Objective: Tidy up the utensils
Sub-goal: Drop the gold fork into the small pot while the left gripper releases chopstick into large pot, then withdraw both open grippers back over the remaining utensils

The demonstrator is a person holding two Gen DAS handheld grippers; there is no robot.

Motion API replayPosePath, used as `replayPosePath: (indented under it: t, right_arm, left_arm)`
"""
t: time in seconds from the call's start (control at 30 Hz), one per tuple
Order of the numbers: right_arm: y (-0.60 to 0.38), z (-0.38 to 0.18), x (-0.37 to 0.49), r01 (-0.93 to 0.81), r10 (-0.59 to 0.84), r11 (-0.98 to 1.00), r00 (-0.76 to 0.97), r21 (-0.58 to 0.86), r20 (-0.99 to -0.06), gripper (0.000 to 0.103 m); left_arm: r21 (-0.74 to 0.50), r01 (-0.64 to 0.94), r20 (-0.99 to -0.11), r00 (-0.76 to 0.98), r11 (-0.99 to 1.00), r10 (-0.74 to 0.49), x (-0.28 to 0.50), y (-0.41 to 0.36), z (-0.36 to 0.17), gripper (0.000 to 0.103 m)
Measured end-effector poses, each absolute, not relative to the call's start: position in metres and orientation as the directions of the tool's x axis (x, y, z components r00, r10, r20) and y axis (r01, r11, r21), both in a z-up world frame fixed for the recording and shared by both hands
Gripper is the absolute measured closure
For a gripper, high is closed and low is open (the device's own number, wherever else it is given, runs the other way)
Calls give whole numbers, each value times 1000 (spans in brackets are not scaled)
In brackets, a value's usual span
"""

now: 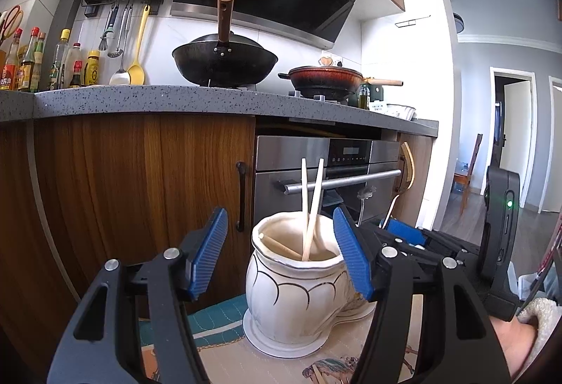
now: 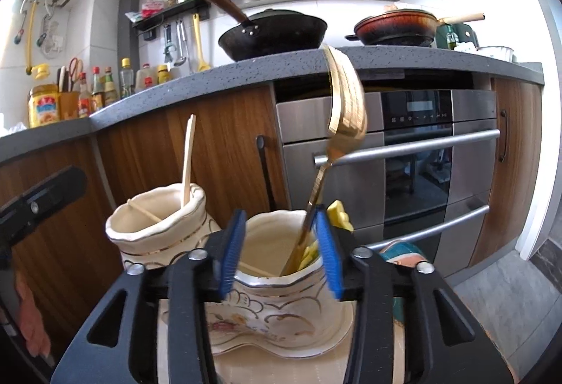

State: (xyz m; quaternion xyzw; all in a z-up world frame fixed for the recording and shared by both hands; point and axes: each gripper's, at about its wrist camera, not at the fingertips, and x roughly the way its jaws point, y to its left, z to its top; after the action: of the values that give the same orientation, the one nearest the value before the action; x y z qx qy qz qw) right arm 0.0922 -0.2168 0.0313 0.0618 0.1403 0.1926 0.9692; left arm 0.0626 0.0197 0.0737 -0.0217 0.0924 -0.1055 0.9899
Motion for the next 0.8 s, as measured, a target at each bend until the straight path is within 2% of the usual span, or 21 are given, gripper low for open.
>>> replayPosePath:
  t: [0.17, 0.2, 0.43, 0.8]
  right_arm:
    - [-221, 33, 83, -375, 411, 908, 884, 187, -224, 35]
    - [-221, 34, 79, -372, 404, 911, 890, 175, -211, 26]
    - [-218, 43, 52, -362, 370, 929, 920, 84, -129, 19]
    - [-244, 35, 27, -306, 330, 939, 930, 157, -163, 7]
  left_arm:
    - [-70, 201, -183, 960, 977, -211, 59, 22, 71, 37]
    - [-73, 201, -182, 960, 977, -211, 58, 23, 71, 35]
    - [-86, 191, -193, 960, 978, -204, 49, 28, 66, 33]
    - [-107, 162, -247, 951, 981, -185, 26, 35, 45, 24]
